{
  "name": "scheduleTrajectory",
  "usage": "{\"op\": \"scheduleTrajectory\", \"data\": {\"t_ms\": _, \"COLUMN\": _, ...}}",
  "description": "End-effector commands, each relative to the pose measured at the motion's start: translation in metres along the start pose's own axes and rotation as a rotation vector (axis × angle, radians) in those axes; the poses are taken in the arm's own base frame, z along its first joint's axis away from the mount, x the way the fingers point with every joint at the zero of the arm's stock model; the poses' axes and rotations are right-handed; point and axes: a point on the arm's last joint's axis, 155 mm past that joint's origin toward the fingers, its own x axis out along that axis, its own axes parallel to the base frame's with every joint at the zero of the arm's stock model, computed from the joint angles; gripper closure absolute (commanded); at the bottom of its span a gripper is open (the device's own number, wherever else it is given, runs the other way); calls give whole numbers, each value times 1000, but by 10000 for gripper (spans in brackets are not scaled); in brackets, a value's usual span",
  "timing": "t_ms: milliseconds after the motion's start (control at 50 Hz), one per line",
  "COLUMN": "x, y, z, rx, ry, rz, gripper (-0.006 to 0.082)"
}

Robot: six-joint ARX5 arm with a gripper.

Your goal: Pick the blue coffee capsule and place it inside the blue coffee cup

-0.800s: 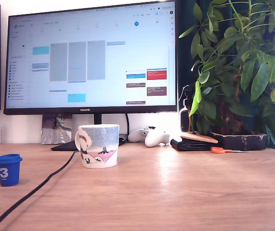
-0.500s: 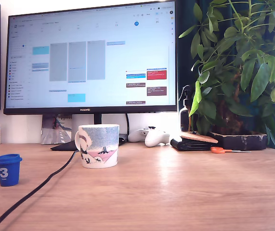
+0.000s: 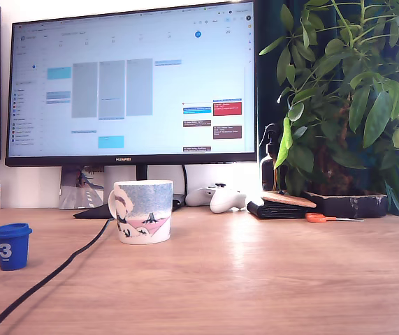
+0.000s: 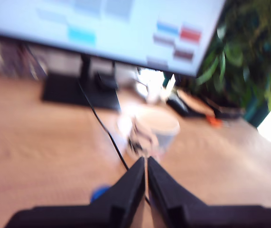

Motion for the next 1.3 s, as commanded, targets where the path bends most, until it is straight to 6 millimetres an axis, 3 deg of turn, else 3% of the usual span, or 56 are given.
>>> {"op": "scheduleTrajectory", "data": {"t_ms": 0, "x": 6, "y": 2, "z": -11, "rx": 8, "ry": 36, "rz": -4, "gripper": 266}}
{"op": "scheduleTrajectory", "data": {"t_ms": 60, "x": 11, "y": 3, "z": -16, "rx": 4, "ry": 61, "rz": 2, "gripper": 88}}
{"op": "scheduleTrajectory", "data": {"t_ms": 120, "x": 15, "y": 8, "z": -23, "rx": 20, "ry": 92, "rz": 22, "gripper": 28}}
{"op": "scheduleTrajectory", "data": {"t_ms": 340, "x": 32, "y": 21, "z": -49, "rx": 148, "ry": 205, "rz": 65, "gripper": 28}}
{"op": "scheduleTrajectory", "data": {"t_ms": 840, "x": 63, "y": 48, "z": -60, "rx": 197, "ry": 226, "rz": 133, "gripper": 28}}
{"op": "scheduleTrajectory", "data": {"t_ms": 1280, "x": 85, "y": 59, "z": -67, "rx": 215, "ry": 235, "rz": 131, "gripper": 31}}
